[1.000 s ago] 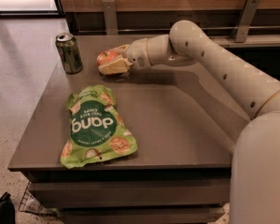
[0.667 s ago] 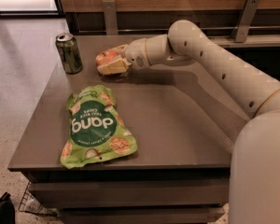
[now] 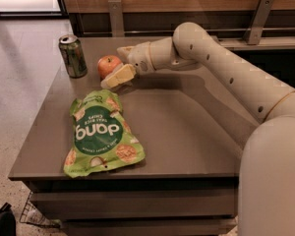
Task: Move apple near green can
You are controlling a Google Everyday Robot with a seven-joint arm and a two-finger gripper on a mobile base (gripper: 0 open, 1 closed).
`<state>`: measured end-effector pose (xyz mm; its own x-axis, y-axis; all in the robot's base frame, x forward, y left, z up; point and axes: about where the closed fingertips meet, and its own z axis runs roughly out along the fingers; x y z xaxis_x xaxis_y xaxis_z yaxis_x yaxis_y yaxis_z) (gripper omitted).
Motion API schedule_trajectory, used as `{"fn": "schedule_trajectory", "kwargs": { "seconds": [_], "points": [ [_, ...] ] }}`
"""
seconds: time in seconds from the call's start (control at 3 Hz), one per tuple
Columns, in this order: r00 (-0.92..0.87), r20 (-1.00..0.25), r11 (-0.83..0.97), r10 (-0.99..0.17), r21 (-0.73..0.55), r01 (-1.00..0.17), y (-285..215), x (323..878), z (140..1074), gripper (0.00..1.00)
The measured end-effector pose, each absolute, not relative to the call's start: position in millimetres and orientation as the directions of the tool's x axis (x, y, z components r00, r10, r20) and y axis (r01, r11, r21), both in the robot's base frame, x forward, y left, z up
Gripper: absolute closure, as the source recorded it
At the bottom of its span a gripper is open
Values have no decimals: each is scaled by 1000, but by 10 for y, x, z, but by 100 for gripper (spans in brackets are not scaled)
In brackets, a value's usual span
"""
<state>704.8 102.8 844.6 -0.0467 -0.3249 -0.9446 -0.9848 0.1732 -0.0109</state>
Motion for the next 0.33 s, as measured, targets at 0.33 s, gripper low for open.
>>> {"fn": "schedule_trajectory", "kwargs": {
  "seconds": [0.33],
  "points": [
    [-47,-945,173,-325,-11,-985,1029,7048,8445,0]
  ]
}}
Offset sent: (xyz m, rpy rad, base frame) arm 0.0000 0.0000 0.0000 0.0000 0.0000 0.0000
